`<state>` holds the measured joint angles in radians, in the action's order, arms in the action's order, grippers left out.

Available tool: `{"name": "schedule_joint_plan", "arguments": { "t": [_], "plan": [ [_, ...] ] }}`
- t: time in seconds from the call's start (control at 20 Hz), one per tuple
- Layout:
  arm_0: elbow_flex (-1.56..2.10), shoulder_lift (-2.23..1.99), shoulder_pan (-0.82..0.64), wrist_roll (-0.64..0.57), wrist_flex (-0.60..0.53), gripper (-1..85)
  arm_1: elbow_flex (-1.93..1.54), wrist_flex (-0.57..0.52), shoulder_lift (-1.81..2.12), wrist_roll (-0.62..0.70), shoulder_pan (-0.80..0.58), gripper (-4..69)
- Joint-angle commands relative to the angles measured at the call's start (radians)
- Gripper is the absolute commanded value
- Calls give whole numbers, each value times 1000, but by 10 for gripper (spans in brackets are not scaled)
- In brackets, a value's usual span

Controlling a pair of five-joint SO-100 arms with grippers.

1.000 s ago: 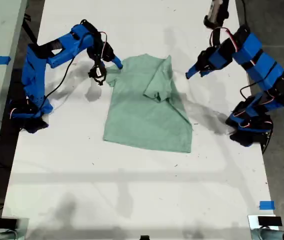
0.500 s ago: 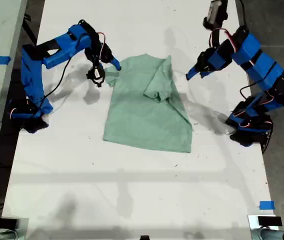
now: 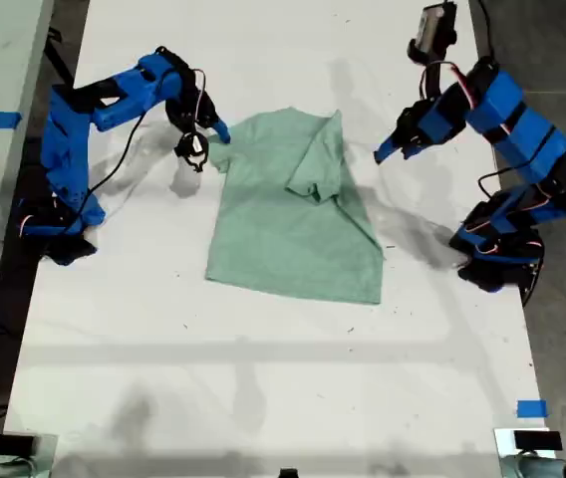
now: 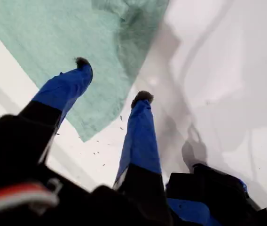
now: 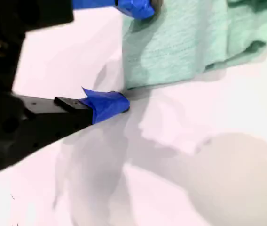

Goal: Fold tshirt

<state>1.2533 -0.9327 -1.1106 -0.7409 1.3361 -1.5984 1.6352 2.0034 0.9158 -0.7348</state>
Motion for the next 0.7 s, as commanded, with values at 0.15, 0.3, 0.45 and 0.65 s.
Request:
{"name": "schedule_joint_plan", "arguments": {
  "t": [0.15,0.3,0.45,0.65],
  "plan": [
    [-74,20,-8,-43,35,5,3,-37,52,3,-8,215],
    [-100,18,26,-23,72,25,0,-37,52,5,-11,215],
    [-106,-67,54,2,120,195,-3,-38,52,8,-11,215],
    [-109,-166,55,2,172,237,2,-41,52,8,-12,215]
  ]
}}
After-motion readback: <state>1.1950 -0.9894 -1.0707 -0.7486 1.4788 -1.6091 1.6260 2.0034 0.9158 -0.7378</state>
